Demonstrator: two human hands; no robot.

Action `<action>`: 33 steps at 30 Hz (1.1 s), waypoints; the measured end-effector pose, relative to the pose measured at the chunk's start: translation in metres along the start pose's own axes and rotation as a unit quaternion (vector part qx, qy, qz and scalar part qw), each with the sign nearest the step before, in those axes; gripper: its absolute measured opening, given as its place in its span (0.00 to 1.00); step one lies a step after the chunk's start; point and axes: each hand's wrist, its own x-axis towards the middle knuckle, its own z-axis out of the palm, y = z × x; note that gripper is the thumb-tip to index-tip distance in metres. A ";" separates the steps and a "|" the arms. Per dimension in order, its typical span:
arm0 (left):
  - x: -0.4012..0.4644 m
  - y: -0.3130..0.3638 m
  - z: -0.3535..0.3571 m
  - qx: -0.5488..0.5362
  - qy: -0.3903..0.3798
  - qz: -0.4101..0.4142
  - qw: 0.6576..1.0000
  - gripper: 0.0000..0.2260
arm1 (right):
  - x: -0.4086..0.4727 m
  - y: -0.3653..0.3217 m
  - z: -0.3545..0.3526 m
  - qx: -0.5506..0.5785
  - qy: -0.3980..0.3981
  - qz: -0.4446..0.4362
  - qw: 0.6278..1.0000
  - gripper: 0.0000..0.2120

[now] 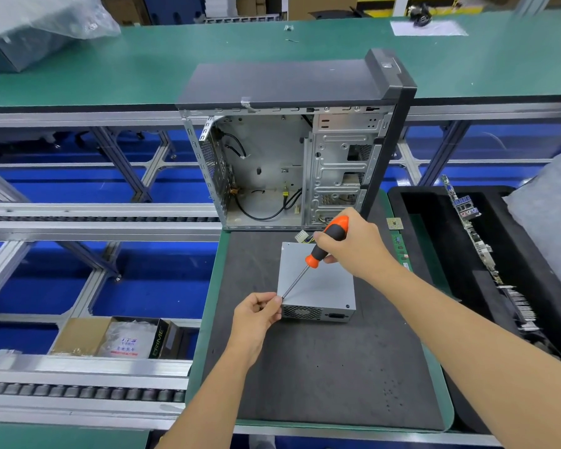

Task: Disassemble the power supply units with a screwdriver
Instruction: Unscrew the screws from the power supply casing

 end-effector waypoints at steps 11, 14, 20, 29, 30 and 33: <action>0.003 -0.003 -0.002 -0.044 -0.011 -0.019 0.999 0.08 | -0.009 -0.074 0.003 -0.267 -0.199 -0.146 0.932 0.17; 0.004 -0.004 -0.002 -0.056 -0.011 -0.023 0.998 0.08 | -0.013 -0.090 0.011 -0.366 -0.189 -0.165 0.896 0.23; 0.003 -0.003 -0.003 -0.090 -0.019 -0.039 0.995 0.09 | -0.014 -0.112 0.028 -0.520 -0.113 -0.228 0.815 0.32; 0.003 0.000 -0.003 -0.121 -0.022 -0.057 0.991 0.08 | -0.009 -0.120 0.004 -0.517 -0.290 -0.209 0.778 0.11; 0.003 0.000 -0.003 -0.117 -0.021 -0.057 0.991 0.08 | -0.009 -0.120 -0.001 -0.499 -0.309 -0.210 0.781 0.11; 0.005 -0.001 -0.002 -0.112 -0.017 -0.058 0.992 0.07 | -0.015 -0.113 0.000 -0.477 -0.287 -0.220 0.801 0.17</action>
